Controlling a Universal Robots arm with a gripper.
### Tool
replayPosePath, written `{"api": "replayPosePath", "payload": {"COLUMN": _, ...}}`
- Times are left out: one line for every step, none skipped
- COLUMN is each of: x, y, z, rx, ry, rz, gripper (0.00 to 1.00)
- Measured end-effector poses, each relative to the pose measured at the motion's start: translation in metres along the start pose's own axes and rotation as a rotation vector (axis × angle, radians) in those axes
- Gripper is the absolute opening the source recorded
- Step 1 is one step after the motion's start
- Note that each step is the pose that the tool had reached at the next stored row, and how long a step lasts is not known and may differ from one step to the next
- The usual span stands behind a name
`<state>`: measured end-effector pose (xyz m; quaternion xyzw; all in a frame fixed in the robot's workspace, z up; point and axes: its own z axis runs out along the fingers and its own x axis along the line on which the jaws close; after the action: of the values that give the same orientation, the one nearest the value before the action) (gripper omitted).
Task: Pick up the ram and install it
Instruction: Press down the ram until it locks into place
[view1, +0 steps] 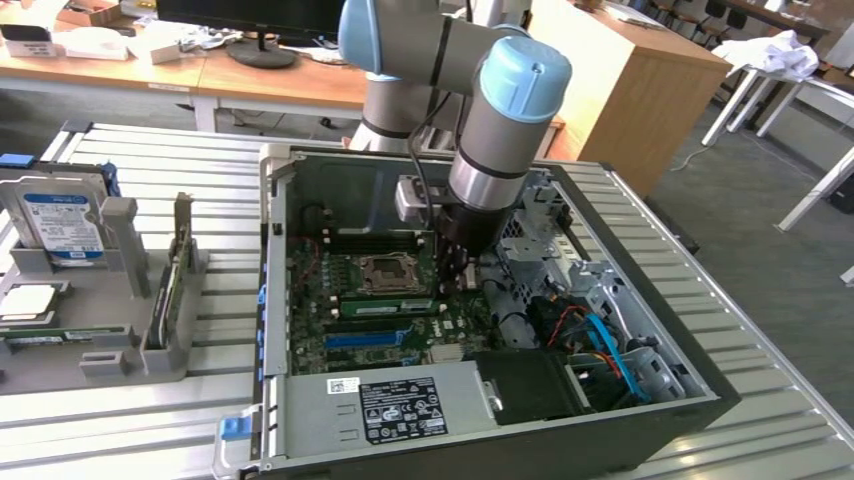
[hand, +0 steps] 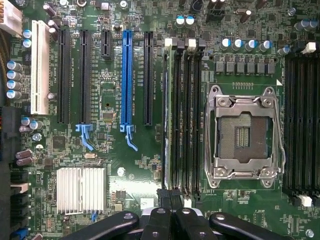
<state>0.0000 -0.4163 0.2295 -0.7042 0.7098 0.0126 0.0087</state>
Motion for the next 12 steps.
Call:
{"api": "replayPosePath", "payload": {"x": 0.0, "y": 0.0, "z": 0.0009, "rx": 0.0, "ry": -0.0002, "rz": 0.0, "gripper": 0.11}}
{"api": "replayPosePath", "payload": {"x": 0.0, "y": 0.0, "z": 0.0015, "rx": 0.0, "ry": -0.0001, "rz": 0.0, "gripper": 0.11}}
{"api": "replayPosePath", "payload": {"x": 0.0001, "y": 0.0, "z": 0.0022, "rx": 0.0, "ry": 0.0001, "rz": 0.0, "gripper": 0.11}}
{"api": "replayPosePath", "payload": {"x": 0.0001, "y": 0.0, "z": 0.0028, "rx": 0.0, "ry": 0.0, "rz": 0.0, "gripper": 0.11}}
{"api": "replayPosePath", "payload": {"x": 0.0001, "y": 0.0, "z": 0.0034, "rx": 0.0, "ry": -0.0001, "rz": 0.0, "gripper": 0.11}}
{"api": "replayPosePath", "payload": {"x": 0.0002, "y": 0.0, "z": 0.0036, "rx": -0.0001, "ry": 0.0002, "rz": 0.0, "gripper": 0.11}}
{"api": "replayPosePath", "payload": {"x": 0.0002, "y": 0.0, "z": 0.0036, "rx": -0.0001, "ry": 0.0003, "rz": 0.0, "gripper": 0.11}}
{"api": "replayPosePath", "payload": {"x": 0.0002, "y": 0.0, "z": 0.0036, "rx": -0.0001, "ry": 0.0003, "rz": 0.0, "gripper": 0.11}}
{"api": "replayPosePath", "payload": {"x": 0.0001, "y": 0.0, "z": 0.0037, "rx": -0.0001, "ry": 0.0003, "rz": 0.0, "gripper": 0.11}}
{"api": "replayPosePath", "payload": {"x": 0.0001, "y": 0.0, "z": 0.0037, "rx": 0.0, "ry": 0.0001, "rz": 0.0, "gripper": 0.11}}
{"api": "replayPosePath", "payload": {"x": 0.0001, "y": 0.0, "z": 0.0038, "rx": 0.0, "ry": 0.0001, "rz": 0.0, "gripper": 0.11}}
{"api": "replayPosePath", "payload": {"x": 0.0001, "y": 0.0, "z": 0.0044, "rx": 0.0002, "ry": -0.0004, "rz": 0.0, "gripper": 0.11}}
